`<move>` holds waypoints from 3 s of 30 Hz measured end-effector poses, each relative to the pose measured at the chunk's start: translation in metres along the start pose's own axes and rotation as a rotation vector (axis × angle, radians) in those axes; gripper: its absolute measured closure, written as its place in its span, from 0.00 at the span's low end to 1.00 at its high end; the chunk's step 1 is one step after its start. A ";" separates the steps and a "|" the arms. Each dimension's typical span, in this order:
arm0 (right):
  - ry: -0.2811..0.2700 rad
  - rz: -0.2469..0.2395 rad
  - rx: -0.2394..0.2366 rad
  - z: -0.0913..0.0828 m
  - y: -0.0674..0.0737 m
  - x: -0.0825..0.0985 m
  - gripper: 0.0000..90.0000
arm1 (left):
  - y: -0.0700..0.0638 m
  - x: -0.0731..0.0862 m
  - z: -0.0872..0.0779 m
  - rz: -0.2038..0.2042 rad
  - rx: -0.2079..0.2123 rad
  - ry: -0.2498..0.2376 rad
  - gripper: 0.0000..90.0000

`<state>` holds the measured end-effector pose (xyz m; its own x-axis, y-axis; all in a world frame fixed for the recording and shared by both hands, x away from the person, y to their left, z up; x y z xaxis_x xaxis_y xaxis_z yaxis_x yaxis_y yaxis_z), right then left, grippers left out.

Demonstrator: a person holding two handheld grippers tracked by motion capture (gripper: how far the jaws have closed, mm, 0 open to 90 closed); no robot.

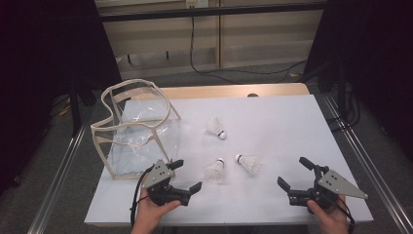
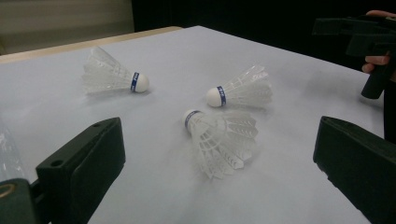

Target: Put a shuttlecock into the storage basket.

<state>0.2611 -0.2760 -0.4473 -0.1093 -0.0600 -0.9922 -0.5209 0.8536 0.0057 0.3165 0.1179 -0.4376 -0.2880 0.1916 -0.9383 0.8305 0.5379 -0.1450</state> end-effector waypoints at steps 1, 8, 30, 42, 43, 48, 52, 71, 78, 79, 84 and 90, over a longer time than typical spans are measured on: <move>-0.001 0.000 0.000 0.000 0.000 0.000 0.00 | 0.000 0.000 0.002 0.000 -0.002 0.007 0.03; 0.000 -0.001 -0.003 0.000 0.000 0.000 0.00 | -0.002 0.000 0.008 -0.007 -0.001 0.029 0.03; 0.000 -0.008 -0.005 0.001 0.001 0.000 0.00 | -0.006 0.003 0.029 -0.016 0.016 0.118 0.05; 0.000 -0.011 -0.009 0.002 0.001 0.000 0.00 | -0.004 0.006 0.037 -0.015 -0.004 0.167 0.06; 0.000 -0.011 -0.010 0.002 0.001 0.000 0.00 | -0.005 0.006 0.038 -0.017 0.000 0.171 0.06; -0.003 -0.009 -0.011 0.002 0.002 -0.001 0.00 | -0.005 0.007 0.041 -0.003 -0.002 0.194 0.07; -0.005 -0.011 -0.010 0.001 0.001 -0.001 0.00 | -0.005 0.008 0.045 -0.010 -0.006 0.212 0.07; -0.005 -0.011 -0.015 0.002 0.002 -0.001 0.01 | -0.002 0.009 0.061 -0.013 -0.058 0.274 0.16; -0.002 -0.011 -0.013 0.002 0.001 -0.001 0.01 | 0.000 0.010 0.064 -0.012 -0.073 0.290 0.20; -0.001 -0.011 -0.013 0.002 0.001 -0.001 0.01 | 0.000 0.010 0.065 -0.010 -0.070 0.298 0.21; -0.004 -0.011 -0.016 0.002 0.002 -0.001 0.01 | 0.000 0.009 0.068 -0.018 -0.074 0.293 0.23; -0.004 -0.007 -0.015 0.002 0.001 -0.001 0.01 | 0.001 0.008 0.072 -0.043 -0.080 0.300 0.26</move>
<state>0.2618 -0.2740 -0.4467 -0.1021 -0.0639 -0.9927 -0.5342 0.8453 0.0005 0.3495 0.0608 -0.4676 -0.4597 0.3945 -0.7956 0.7779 0.6110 -0.1465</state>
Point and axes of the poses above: each handheld gripper's, and its own axes: z roughly forward along the jaws, x roughly out of its underside, y roughly to its left, the point moved 3 cm from there along z, roughly forward along the jaws, and after that the axes turned 2 degrees about -z, right-handed, at the moved point
